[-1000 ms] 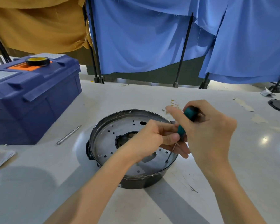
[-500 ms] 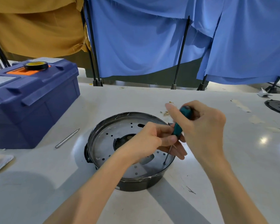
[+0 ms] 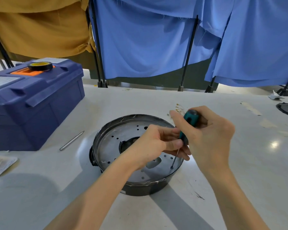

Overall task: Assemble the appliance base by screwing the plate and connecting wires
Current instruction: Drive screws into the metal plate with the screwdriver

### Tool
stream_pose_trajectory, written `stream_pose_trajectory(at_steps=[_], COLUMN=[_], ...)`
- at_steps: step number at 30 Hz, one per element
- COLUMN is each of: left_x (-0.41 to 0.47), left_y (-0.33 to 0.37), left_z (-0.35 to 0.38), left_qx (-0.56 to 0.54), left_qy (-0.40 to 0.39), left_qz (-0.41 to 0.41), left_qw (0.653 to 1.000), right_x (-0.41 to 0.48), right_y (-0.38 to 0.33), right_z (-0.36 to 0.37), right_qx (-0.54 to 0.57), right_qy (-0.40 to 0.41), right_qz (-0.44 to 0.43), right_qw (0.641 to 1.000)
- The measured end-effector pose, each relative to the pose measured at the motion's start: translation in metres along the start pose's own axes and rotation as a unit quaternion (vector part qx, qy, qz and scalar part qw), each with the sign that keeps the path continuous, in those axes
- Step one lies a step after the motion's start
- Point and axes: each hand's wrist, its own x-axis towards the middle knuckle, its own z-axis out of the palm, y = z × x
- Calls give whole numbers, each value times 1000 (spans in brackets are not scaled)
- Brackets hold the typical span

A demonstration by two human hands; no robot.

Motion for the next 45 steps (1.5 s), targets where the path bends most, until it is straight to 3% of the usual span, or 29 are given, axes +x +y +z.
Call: stream_pose_trajectory(at_steps=[3,5,7,12,13,14,17,19,22,26,28,33,35,41,43,45], left_x=[-1,-2,-3,3,4,4,0,-2,-1,2,2,0,0,5,4,3], left_y=[-2,-2,-1,-1,0,0,-2,-4,-4,-2,-2,-5,-5,-4,-4,-4], left_z=[-3,-4,-5,4,5,3,-5,-8,-5,-1,-2,-10,-11,-3,-5,-10], left_qx=[11,7,-8,14,21,23,13,-8,-26,5,12,-12,-27,-7,-16,-27], left_qy=[-11,-17,-18,-15,-17,-20,-33,-32,-28,-19,-24,-41,-41,-8,-13,-26], left_qz=[-1,-4,-2,-6,-8,-9,-13,-15,-10,-10,-10,-22,-18,-9,-14,-13], left_qw=[1000,1000,1000,1000,1000,999,999,999,999,1000,1000,999,999,1000,1000,999], right_x=[13,14,12,4,5,8,18,17,9,-3,-1,12,11,-7,0,14], right_y=[-1,1,4,7,6,6,5,6,6,8,7,5,4,-2,-3,-4], right_z=[-15,-20,-19,0,0,-3,-19,-25,-18,-1,-3,-23,-21,2,-2,-13], right_qx=[108,165,157,10,-18,-17,107,170,157,22,11,173,164,4,0,82], right_qy=[-158,-206,-185,26,33,3,-207,-264,-156,0,-16,-225,-203,7,-15,-133], right_qz=[20,3,-16,-37,-45,-40,12,18,18,11,17,35,31,-14,3,51], right_qw=[981,964,970,999,998,999,972,949,975,1000,1000,958,965,1000,1000,986])
